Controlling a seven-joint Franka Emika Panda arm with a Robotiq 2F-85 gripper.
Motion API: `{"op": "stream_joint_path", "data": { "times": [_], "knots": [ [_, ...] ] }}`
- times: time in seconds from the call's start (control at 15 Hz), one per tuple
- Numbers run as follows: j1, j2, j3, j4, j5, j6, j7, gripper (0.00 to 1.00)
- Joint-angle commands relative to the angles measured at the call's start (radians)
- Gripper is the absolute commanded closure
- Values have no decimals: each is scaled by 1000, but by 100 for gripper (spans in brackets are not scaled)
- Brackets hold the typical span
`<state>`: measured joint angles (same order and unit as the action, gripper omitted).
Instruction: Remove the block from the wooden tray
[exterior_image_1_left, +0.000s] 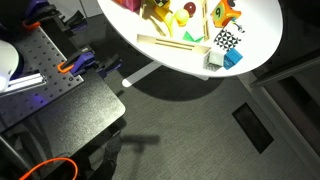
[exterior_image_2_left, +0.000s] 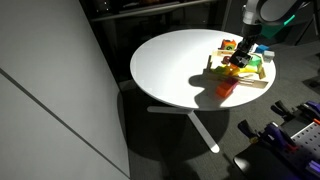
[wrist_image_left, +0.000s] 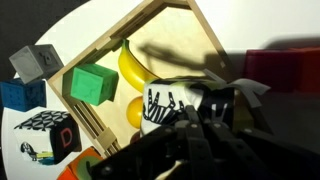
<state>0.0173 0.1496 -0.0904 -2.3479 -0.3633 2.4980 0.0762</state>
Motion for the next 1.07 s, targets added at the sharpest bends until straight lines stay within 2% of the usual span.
{"op": "stream_joint_path", "data": {
  "times": [0.0, 0.33, 0.6, 0.8, 1.0],
  "knots": [
    [15, -6, 36, 10, 11, 29, 23, 98],
    [47, -4, 80, 5, 27, 99, 28, 98],
    [64, 3, 121, 1, 99, 148, 1, 98],
    [70, 13, 165, -4, 209, 184, -46, 98],
    [63, 20, 223, -10, 373, 193, -145, 98]
  ]
}}
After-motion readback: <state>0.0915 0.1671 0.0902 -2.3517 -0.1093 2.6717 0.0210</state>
